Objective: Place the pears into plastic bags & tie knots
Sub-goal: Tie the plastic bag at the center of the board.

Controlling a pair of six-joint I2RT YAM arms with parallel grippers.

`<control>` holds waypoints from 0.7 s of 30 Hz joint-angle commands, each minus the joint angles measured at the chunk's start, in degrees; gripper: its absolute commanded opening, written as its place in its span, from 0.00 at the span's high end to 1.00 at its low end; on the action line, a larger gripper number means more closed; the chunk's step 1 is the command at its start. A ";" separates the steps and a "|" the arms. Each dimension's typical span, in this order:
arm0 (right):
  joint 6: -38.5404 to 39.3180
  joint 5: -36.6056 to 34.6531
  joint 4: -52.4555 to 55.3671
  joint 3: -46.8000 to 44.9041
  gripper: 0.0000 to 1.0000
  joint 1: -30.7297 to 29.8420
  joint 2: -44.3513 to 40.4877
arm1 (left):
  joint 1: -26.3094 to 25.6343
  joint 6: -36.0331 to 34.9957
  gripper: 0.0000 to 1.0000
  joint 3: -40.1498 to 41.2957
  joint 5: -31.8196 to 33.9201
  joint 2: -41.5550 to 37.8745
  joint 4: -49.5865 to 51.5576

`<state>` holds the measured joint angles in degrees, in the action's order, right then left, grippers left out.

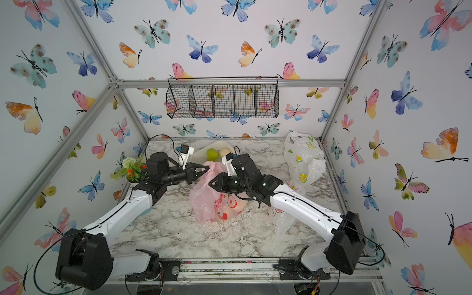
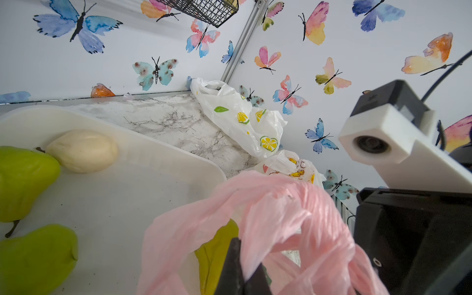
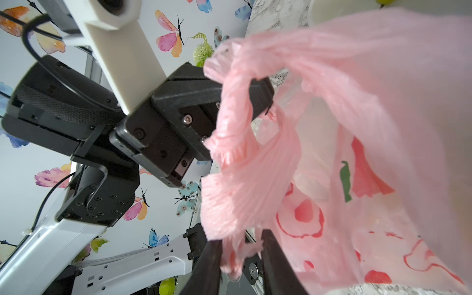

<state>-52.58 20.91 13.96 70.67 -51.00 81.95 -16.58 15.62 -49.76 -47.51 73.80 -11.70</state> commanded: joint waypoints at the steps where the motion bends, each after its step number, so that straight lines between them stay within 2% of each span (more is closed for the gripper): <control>1: -0.73 -1.39 0.60 2.25 0.71 -0.26 1.82 | -0.47 0.60 1.00 1.22 -0.03 -1.09 -1.46; 4: -0.60 -1.78 2.15 3.65 0.72 -0.24 2.66 | -0.74 0.98 1.00 1.74 0.04 -1.73 -1.93; 7: -0.90 -3.23 2.82 3.05 0.77 -0.28 2.69 | -0.74 1.00 1.00 1.77 0.07 -2.20 -1.94; 10: -1.39 -4.51 2.87 2.65 0.86 -0.32 2.51 | -0.74 0.99 1.00 1.60 0.10 -2.73 -1.69; 12: -0.89 -4.61 5.56 3.84 0.96 -0.25 2.51 | -0.68 1.08 1.00 1.59 0.11 -3.22 -1.45; 18: 5.89 -16.56 30.20 6.46 0.97 -0.24 -0.02 | 1.20 -3.93 1.00 -0.32 1.54 -5.60 7.99; 21: 7.16 -23.79 39.91 4.03 0.97 -0.15 -1.40 | 3.04 -4.97 1.00 -0.20 5.51 -7.08 12.07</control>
<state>-48.64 6.76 37.45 76.05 -51.00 82.39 -15.29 13.23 -48.75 -46.09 68.75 -5.08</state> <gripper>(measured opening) 0.049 0.054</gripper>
